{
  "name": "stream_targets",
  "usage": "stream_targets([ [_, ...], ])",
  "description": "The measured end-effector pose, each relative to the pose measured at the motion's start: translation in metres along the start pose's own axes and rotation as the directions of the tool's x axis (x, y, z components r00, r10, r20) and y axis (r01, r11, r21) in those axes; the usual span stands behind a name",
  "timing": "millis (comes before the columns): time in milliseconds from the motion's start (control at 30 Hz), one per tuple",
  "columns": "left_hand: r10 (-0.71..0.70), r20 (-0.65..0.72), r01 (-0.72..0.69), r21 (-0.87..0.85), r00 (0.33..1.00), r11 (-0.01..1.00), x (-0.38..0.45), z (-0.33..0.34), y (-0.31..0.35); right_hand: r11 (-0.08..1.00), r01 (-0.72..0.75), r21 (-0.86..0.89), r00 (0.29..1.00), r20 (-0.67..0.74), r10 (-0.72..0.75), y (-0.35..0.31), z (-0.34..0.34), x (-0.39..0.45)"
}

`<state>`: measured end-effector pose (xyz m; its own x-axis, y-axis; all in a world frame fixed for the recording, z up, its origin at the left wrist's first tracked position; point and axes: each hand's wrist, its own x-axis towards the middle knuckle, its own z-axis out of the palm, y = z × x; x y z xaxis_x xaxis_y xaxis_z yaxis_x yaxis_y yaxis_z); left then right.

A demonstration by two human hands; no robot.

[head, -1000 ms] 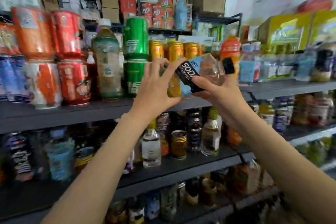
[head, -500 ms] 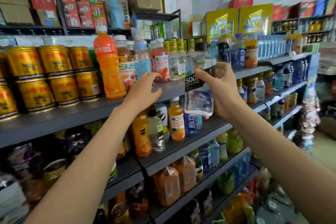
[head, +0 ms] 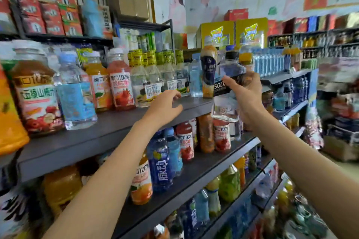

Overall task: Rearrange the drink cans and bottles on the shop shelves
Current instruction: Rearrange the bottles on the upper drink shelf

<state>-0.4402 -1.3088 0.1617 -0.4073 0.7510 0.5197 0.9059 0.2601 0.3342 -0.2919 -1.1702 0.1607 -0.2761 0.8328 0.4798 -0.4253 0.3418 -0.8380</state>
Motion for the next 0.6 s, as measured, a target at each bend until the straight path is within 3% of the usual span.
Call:
stream_targets([
  [333,-0.168,-0.197,0.152,-0.095,0.966,0.984,0.1,0.084,0.032,0.984,0.129,-0.124,0.992,0.022,-0.127,0.041,-0.019,0.157],
  [500,-0.387,-0.224,0.352,-0.181,0.894,0.918,0.149,0.117,0.049,0.986,0.109,-0.127,0.981,0.173,-0.087,0.078,-0.022,0.22],
  [600,-0.461,-0.196,0.441,-0.139,0.865,0.887,0.165,0.129,0.049,0.982,0.119,-0.148,0.955,0.286,-0.073,0.102,-0.018,0.242],
])
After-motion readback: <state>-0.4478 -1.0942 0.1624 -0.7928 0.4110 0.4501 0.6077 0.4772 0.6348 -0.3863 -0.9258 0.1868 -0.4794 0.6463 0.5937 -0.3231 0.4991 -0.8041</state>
